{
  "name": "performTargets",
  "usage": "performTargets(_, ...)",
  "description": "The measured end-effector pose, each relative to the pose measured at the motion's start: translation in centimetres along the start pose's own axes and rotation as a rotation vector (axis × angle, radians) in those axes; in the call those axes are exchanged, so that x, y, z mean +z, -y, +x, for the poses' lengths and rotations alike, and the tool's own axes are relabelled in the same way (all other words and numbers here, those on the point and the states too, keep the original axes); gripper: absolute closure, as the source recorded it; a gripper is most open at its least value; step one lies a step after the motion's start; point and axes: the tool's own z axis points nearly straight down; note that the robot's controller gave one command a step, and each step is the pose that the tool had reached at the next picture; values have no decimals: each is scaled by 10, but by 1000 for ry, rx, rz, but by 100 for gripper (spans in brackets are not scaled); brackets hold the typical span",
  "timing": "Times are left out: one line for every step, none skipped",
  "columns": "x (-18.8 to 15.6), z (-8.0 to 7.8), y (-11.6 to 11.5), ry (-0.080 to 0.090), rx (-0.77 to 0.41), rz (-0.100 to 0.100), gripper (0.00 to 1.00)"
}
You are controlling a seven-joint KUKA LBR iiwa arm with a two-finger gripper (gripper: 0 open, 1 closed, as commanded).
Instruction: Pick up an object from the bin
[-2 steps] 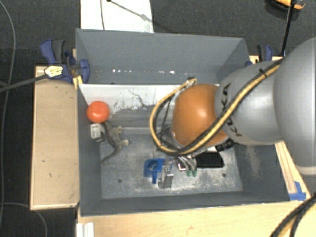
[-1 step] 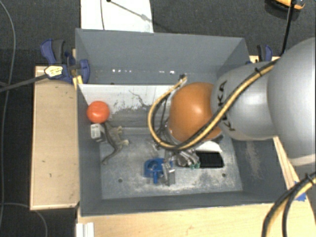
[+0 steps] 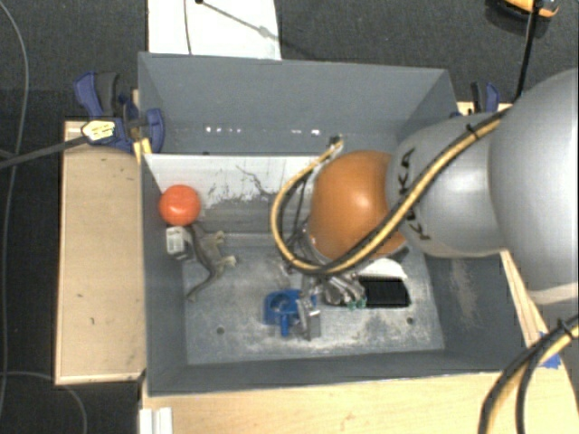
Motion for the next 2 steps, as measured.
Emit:
performTargets(0, 0, 0, 0, 4, 0, 100)
performTargets(0, 0, 0, 0, 8, 0, 100)
